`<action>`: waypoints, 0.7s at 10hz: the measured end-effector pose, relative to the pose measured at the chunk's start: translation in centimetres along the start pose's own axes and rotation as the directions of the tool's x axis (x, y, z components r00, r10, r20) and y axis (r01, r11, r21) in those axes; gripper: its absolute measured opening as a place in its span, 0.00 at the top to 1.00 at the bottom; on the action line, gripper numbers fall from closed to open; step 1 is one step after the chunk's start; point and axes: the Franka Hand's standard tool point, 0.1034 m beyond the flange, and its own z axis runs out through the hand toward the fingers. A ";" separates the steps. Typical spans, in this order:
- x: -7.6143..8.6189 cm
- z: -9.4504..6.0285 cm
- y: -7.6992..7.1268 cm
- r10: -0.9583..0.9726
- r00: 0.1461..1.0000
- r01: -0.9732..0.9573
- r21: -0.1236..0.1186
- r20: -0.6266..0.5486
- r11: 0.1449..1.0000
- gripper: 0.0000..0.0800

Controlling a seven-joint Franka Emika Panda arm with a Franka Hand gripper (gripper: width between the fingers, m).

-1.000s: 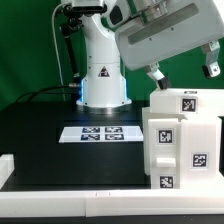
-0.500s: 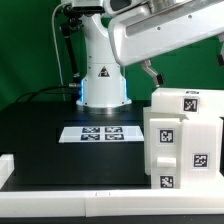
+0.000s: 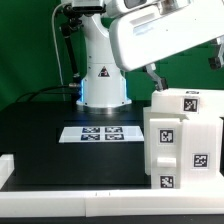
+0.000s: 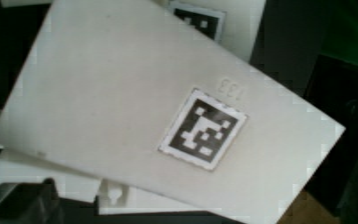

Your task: Assemble cabinet

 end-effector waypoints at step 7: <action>0.6 1.4 -0.8 -0.641 0.765 0.643 -0.110 0.055 0.758 0.00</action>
Offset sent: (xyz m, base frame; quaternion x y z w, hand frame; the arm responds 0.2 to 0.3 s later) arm 0.0033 0.0180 -0.0046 -0.0710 -0.0066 -0.2963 0.9524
